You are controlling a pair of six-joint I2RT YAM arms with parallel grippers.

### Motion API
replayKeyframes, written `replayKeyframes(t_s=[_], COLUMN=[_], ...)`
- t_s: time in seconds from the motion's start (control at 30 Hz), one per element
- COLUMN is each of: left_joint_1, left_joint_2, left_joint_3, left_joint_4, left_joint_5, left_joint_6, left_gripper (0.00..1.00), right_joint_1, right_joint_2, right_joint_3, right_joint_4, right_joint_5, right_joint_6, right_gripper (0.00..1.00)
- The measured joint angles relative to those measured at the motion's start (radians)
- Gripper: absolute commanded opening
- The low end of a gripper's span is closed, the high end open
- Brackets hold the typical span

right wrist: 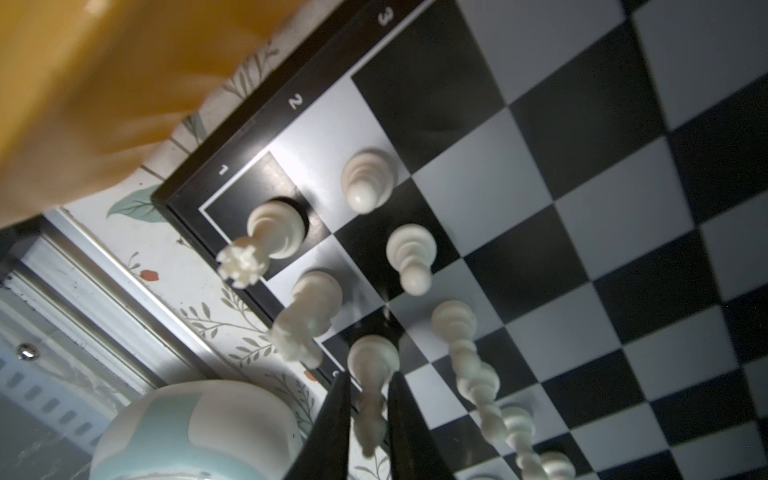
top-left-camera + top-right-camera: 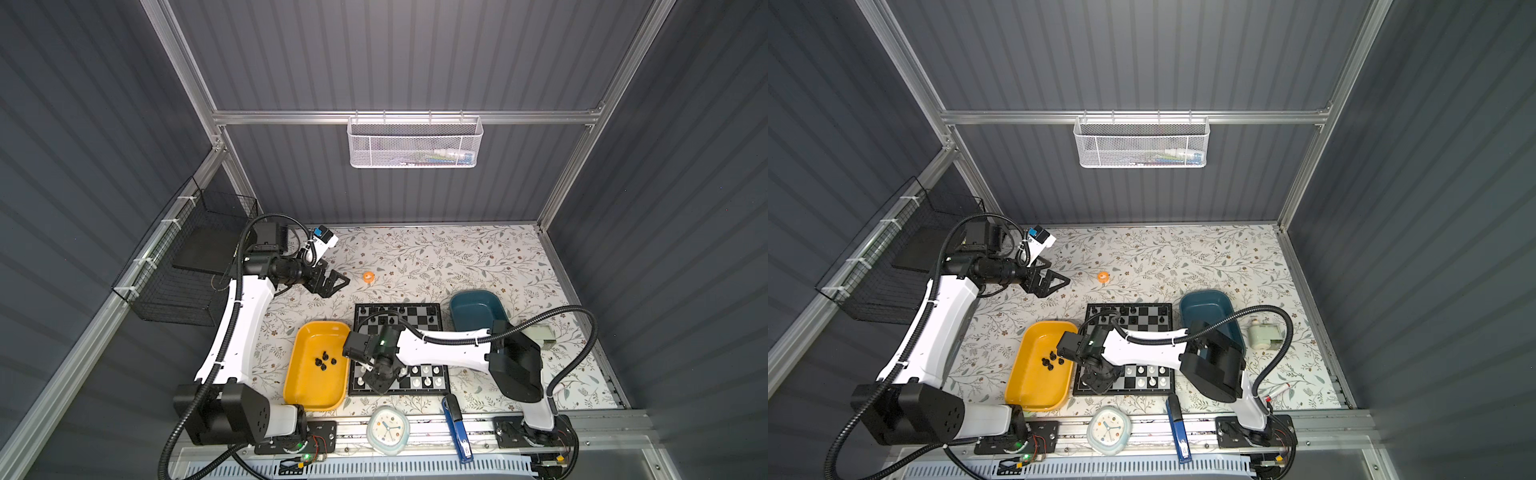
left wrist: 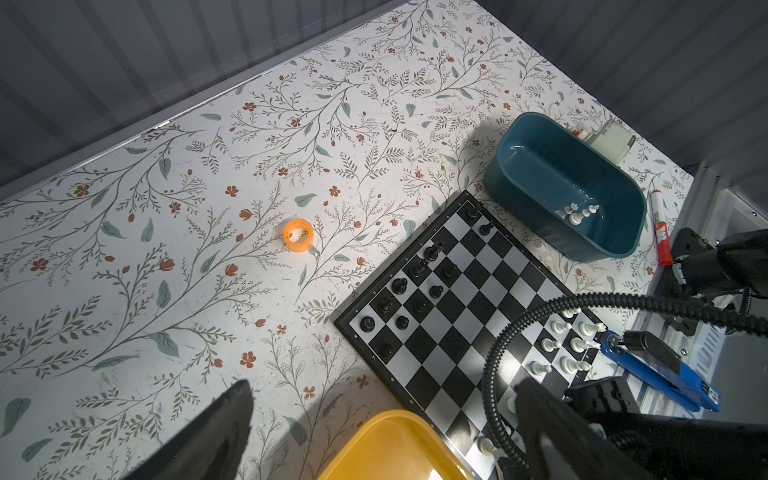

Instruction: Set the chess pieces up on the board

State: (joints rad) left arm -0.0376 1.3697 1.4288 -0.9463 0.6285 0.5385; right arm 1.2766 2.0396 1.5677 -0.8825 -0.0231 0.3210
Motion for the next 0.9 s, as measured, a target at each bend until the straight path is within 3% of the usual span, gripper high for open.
replayKeyframes(t_s=[0.9], left_joint_1=[0.007], left_joint_2=[-0.003], left_joint_3=[0.0], left_joint_4=[0.0], left_joint_5=[0.0], left_joint_6=[0.0], left_gripper=[1.0], right_joint_1=[0.0], right_joint_2=[-0.035], right_joint_3=[-0.031], right_joint_4=[0.027], right_joint_5=[0.023], right_joint_6=[-0.001], right_gripper=[0.29])
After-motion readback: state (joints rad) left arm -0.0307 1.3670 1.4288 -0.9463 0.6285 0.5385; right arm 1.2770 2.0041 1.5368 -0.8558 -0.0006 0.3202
